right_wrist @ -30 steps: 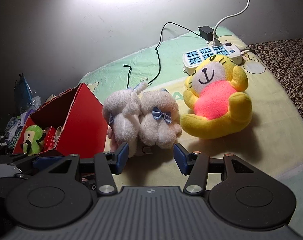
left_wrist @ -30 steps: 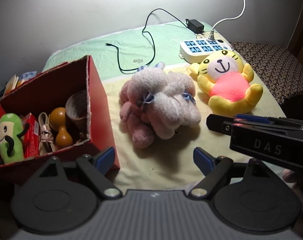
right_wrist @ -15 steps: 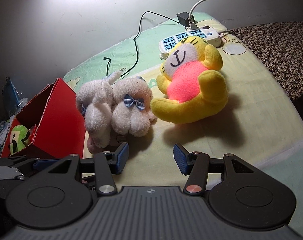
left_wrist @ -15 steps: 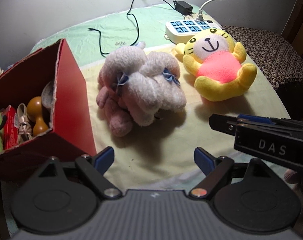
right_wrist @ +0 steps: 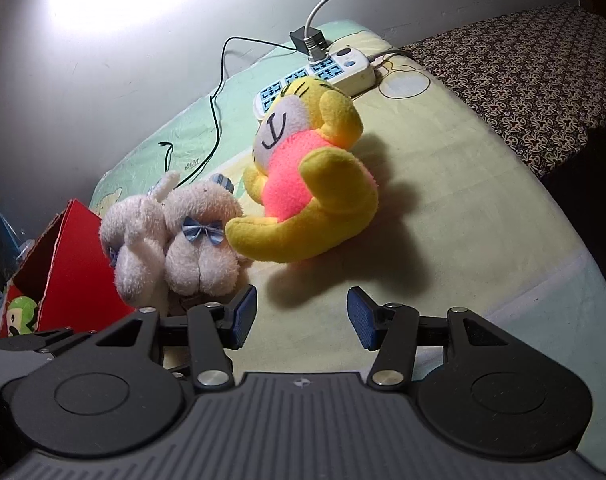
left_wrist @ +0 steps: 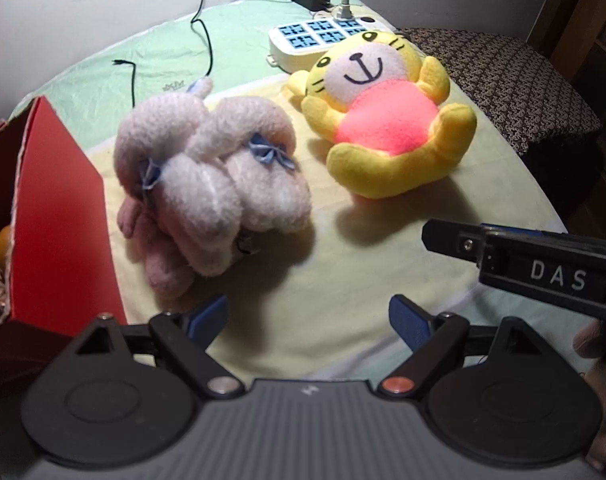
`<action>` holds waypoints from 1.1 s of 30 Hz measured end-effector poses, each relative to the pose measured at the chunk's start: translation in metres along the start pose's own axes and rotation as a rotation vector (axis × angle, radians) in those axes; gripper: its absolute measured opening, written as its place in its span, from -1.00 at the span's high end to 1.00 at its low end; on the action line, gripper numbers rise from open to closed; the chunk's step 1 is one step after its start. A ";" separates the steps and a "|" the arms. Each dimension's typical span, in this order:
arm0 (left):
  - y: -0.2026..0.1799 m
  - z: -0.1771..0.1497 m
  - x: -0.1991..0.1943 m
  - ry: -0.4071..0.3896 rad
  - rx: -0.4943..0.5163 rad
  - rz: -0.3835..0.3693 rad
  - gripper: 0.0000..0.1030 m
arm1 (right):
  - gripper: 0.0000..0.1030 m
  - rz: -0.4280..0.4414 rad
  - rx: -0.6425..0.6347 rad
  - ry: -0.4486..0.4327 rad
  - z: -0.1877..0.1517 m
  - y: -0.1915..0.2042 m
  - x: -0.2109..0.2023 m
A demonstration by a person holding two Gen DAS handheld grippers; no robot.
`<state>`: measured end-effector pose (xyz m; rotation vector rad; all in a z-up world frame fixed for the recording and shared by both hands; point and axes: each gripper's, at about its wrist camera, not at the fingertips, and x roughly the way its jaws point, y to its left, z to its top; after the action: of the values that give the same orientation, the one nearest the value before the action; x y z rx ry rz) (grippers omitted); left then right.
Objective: Organize objects
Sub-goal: 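Move the right gripper to the yellow tiger plush in pink shirt, then close the right gripper on the tiger plush and lift it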
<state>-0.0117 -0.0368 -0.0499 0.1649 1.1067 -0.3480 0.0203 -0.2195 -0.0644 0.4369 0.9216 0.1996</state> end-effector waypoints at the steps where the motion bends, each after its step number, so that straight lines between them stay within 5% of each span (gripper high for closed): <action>1: -0.002 0.002 0.002 -0.001 0.007 -0.009 -0.71 | -0.04 0.007 0.012 -0.008 0.002 -0.003 -0.001; 12: -0.010 0.044 0.007 -0.124 0.027 -0.237 -0.71 | -0.07 0.098 0.197 -0.106 0.048 -0.046 0.003; 22: -0.006 0.085 0.044 -0.098 -0.070 -0.412 -0.84 | -0.08 0.127 0.168 -0.085 0.080 -0.053 0.035; 30: 0.005 0.102 0.070 -0.060 -0.161 -0.459 -0.85 | -0.09 0.126 0.140 -0.024 0.091 -0.055 0.066; 33: 0.005 0.104 0.073 -0.065 -0.155 -0.445 -0.99 | -0.09 0.103 0.085 -0.003 0.094 -0.047 0.074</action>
<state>0.1076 -0.0781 -0.0695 -0.2333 1.0959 -0.6567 0.1389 -0.2622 -0.0900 0.5645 0.9075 0.2544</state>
